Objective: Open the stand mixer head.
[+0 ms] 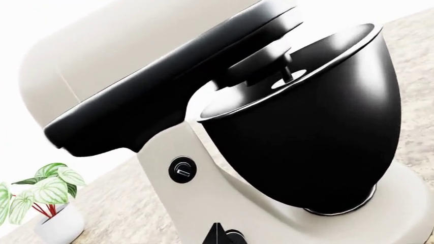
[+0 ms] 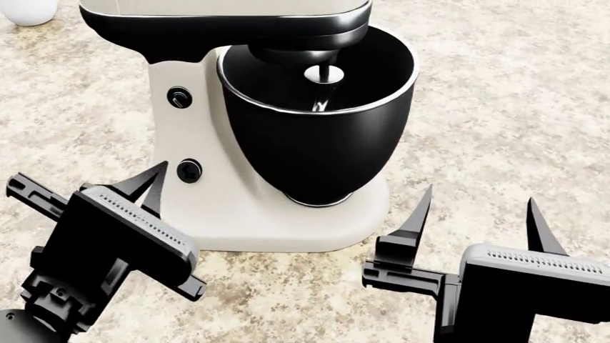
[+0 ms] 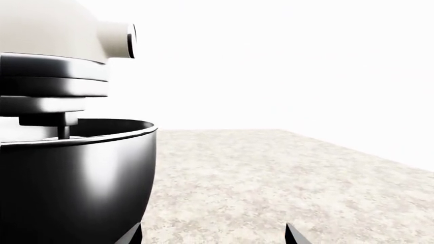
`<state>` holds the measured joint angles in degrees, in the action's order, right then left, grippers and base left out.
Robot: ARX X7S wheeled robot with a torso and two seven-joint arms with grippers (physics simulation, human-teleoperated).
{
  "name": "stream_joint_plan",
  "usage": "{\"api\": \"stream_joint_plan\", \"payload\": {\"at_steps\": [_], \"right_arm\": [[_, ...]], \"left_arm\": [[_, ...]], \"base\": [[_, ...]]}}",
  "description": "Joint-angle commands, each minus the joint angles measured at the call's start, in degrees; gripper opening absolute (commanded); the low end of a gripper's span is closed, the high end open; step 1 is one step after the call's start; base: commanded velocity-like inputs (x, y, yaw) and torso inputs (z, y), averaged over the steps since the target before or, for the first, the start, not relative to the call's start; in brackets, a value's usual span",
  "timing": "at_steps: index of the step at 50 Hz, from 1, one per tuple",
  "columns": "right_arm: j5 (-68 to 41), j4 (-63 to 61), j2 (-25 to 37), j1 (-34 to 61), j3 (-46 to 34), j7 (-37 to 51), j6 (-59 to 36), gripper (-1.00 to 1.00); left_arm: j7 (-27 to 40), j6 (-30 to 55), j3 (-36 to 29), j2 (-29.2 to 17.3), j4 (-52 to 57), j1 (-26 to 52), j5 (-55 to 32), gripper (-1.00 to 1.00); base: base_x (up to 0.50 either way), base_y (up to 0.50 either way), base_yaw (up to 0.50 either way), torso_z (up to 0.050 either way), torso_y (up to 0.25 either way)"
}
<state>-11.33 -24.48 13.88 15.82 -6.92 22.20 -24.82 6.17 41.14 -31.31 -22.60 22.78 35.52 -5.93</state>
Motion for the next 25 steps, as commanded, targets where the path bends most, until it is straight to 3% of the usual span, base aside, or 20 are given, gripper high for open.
{"api": "stream_joint_plan", "payload": {"at_steps": [1, 25], "right_arm": [[-0.07, -0.03, -1.0, -0.27, 1.34, -1.18, -0.64, 1.0], [-0.43, 0.58, -0.29, -0.63, 1.27, -0.65, 0.36, 1.0]], "left_arm": [[-2.85, -6.41, 0.12, 2.79, -9.8, 2.49, 0.89, -1.0], [-3.57, -10.25, 1.75, 4.6, -18.26, 3.72, -1.5, -1.0]], "base": [[0.0, 0.0, 0.0, 0.0, 0.0], [0.0, 0.0, 0.0, 0.0, 0.0]]}}
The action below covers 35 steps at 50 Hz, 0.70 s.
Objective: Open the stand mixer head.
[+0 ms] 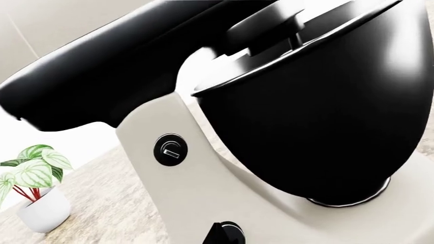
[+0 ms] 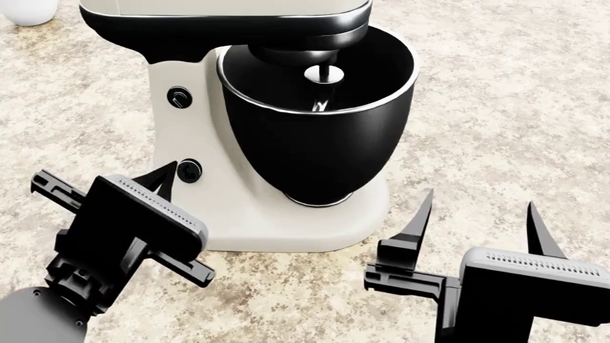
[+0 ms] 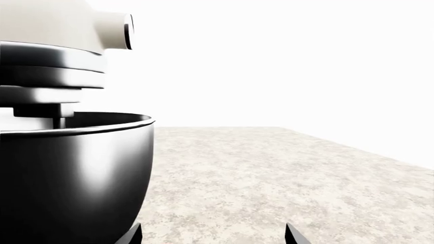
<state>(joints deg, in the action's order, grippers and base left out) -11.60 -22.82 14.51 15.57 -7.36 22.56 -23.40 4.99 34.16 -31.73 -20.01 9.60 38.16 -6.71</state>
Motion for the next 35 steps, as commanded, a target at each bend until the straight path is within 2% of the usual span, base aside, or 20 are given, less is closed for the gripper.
{"api": "stream_joint_plan", "payload": {"at_steps": [1, 7, 12, 22, 35], "right_arm": [[-0.07, -1.1, -0.93, -0.41, 1.66, -0.9, -0.97, 1.0], [-0.24, -1.08, -0.75, -0.34, 1.45, -0.87, -1.15, 1.0], [-0.11, -0.76, -0.72, -0.23, 1.21, -0.66, -1.0, 1.0], [-0.27, -1.03, -0.61, -0.41, 1.04, -0.26, -1.04, 1.0], [-0.65, -1.03, -0.42, -0.05, 0.68, -0.05, -1.42, 1.0]], "left_arm": [[-2.33, -3.48, 2.13, 2.15, -5.84, 1.37, -0.6, -1.0], [-3.05, -4.16, 2.42, 2.58, -7.91, 1.72, -1.52, -1.0], [-6.33, -5.37, 2.39, 3.26, -10.03, 2.41, -4.07, -1.0], [-6.0, -5.73, 1.2, 3.75, -11.54, 2.8, -3.22, -1.0], [-5.36, -10.72, 2.16, 5.48, -23.21, 6.04, -2.45, -1.0]], "base": [[0.0, 0.0, 0.0, 0.0, 0.0], [0.0, 0.0, 0.0, 0.0, 0.0], [0.0, 0.0, 0.0, 0.0, 0.0], [0.0, 0.0, 0.0, 0.0, 0.0], [0.0, 0.0, 0.0, 0.0, 0.0]]}}
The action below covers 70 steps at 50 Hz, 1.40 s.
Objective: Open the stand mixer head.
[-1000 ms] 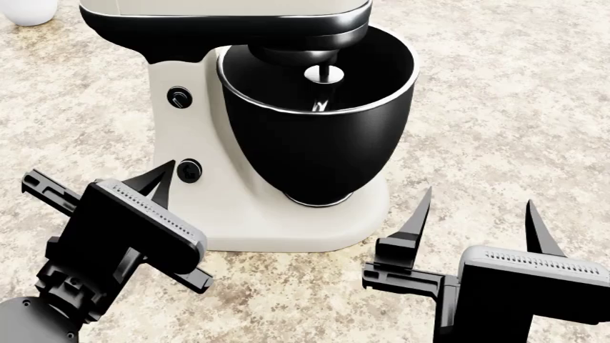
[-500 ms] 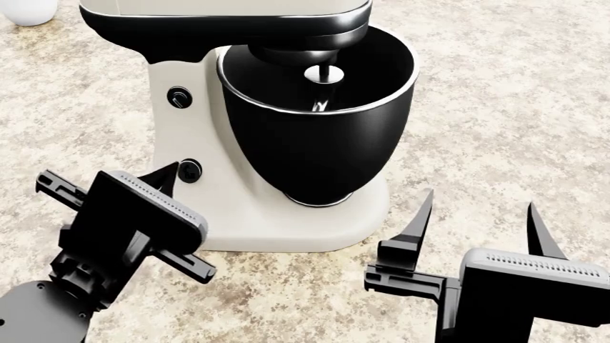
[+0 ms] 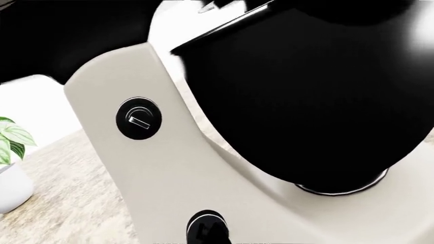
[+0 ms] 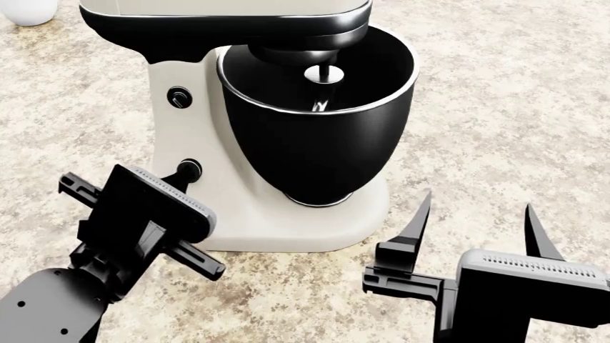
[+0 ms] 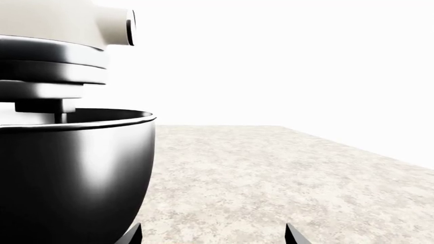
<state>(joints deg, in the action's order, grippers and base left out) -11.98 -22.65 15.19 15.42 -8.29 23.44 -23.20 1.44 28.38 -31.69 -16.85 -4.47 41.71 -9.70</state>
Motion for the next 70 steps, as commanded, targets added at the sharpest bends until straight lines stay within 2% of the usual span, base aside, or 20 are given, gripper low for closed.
{"api": "stream_joint_plan", "payload": {"at_steps": [1, 26, 30, 36, 40, 41, 44, 52, 62, 70], "right_arm": [[-0.22, -1.21, -1.08, 0.2, 1.54, -0.87, -1.77, 1.0], [-0.85, -0.92, -0.26, 0.3, 1.49, -0.68, -1.54, 1.0], [-0.75, -0.42, -0.36, 0.17, 1.34, -0.57, -0.98, 1.0], [-0.87, -0.82, -0.29, 0.16, 1.11, -0.43, -1.14, 1.0], [-0.85, -0.91, -0.33, 0.1, 0.8, -0.35, -1.05, 1.0], [-0.81, -0.89, -0.36, -0.02, 0.44, -0.48, -1.0, 1.0], [-0.57, -0.62, -0.41, -0.09, -0.08, -0.5, -0.74, 1.0], [-0.37, 0.72, -0.64, 0.09, -0.84, -0.63, 0.37, 1.0], [-0.1, 1.02, -0.74, 0.03, -2.09, -0.66, 0.57, 1.0], [0.03, -0.25, -0.52, -0.39, -2.66, -0.25, 0.0, 1.0]], "left_arm": [[-1.7, -5.29, 2.06, 2.33, -9.77, 2.66, 0.77, -1.0], [-3.46, -9.24, 2.22, 5.2, -20.61, 5.41, -0.83, -1.0], [-1.3, -3.46, 2.59, 1.84, -5.24, 0.01, -1.83, -1.0], [2.53, 2.2, 6.8, -1.64, 11.24, -7.74, -5.85, -1.0], [5.71, 3.56, 10.54, -2.21, 18.9, -12.82, -8.69, -1.0], [7.49, 0.8, 11.57, -2.06, 21.37, -15.35, -7.98, -1.0], [9.44, -0.25, 12.21, -2.45, 26.75, -19.37, -7.96, -1.0], [12.75, -3.21, 13.45, -2.35, 30.96, -24.03, -6.88, -1.0], [15.52, -10.95, 13.39, -2.5, 30.55, -28.55, -2.26, -1.0], [16.58, -14.12, 14.13, -2.04, 30.58, -30.88, -2.26, -1.0]], "base": [[0.0, 0.0, 0.0, 0.0, 0.0], [0.0, 0.0, 0.0, 0.0, 0.0], [0.0, 0.0, 0.0, 0.0, 0.0], [0.0, 0.0, 0.0, 0.0, 0.0], [0.0, 0.0, 0.0, 0.0, 0.0], [0.0, 0.0, 0.0, 0.0, 0.0], [0.0, 0.0, 0.0, 0.0, 0.0], [0.0, 0.0, 0.0, 0.0, 0.0], [0.0, 0.0, 0.0, 0.0, 0.0], [0.0, 0.0, 0.0, 0.0, 0.0]]}}
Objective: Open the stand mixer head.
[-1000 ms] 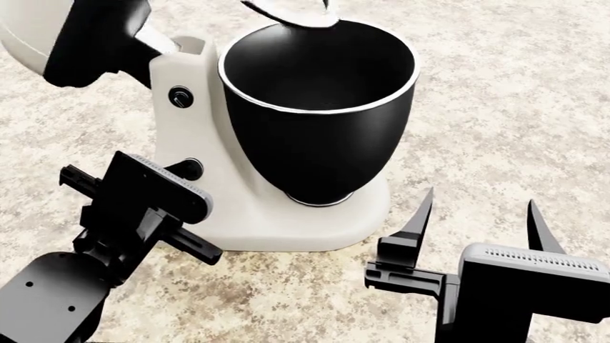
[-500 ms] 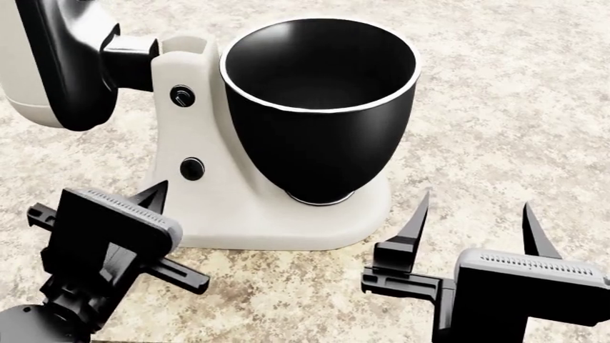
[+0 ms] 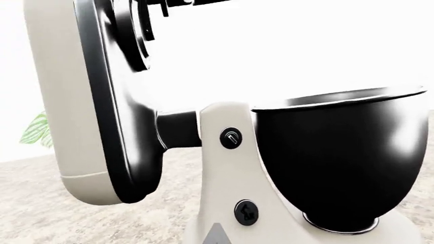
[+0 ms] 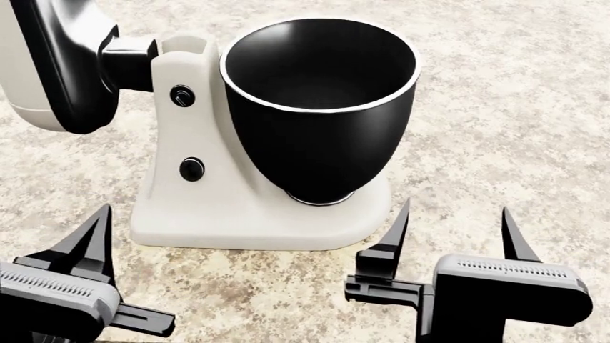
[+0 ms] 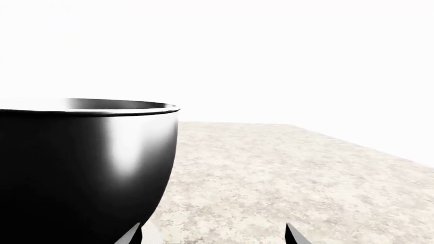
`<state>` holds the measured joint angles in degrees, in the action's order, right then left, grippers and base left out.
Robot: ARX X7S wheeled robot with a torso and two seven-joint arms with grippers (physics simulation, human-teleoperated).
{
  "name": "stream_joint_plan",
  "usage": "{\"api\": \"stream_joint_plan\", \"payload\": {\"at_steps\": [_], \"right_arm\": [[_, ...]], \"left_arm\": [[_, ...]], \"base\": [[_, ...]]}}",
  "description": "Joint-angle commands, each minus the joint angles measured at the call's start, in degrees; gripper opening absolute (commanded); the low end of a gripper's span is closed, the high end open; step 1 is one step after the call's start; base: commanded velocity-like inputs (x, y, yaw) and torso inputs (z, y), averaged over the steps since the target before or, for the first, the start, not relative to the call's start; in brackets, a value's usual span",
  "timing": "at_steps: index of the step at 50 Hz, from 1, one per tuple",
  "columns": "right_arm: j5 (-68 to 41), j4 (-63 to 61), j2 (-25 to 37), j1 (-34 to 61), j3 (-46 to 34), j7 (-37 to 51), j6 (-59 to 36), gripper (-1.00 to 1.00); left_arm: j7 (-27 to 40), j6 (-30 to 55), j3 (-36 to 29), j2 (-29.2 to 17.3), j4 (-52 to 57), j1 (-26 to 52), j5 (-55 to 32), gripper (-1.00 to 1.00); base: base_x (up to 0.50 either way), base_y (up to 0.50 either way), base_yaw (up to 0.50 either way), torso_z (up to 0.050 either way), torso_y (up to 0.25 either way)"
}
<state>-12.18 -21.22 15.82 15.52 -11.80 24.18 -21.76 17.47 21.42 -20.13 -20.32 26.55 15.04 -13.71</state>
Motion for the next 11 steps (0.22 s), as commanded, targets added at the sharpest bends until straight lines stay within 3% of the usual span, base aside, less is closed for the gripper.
{"api": "stream_joint_plan", "payload": {"at_steps": [1, 11], "right_arm": [[0.33, -1.7, -1.11, -0.51, 0.77, -0.93, -1.37, 1.0], [0.06, -1.49, -0.9, -0.86, 0.4, -1.0, -1.21, 1.0]], "left_arm": [[0.6, -7.12, 2.61, 1.46, -0.51, -4.33, 1.63, -1.0], [1.19, -7.33, 2.6, 1.38, 0.04, -4.82, 1.71, -1.0]], "base": [[0.0, 0.0, 0.0, 0.0, 0.0], [0.0, 0.0, 0.0, 0.0, 0.0]]}}
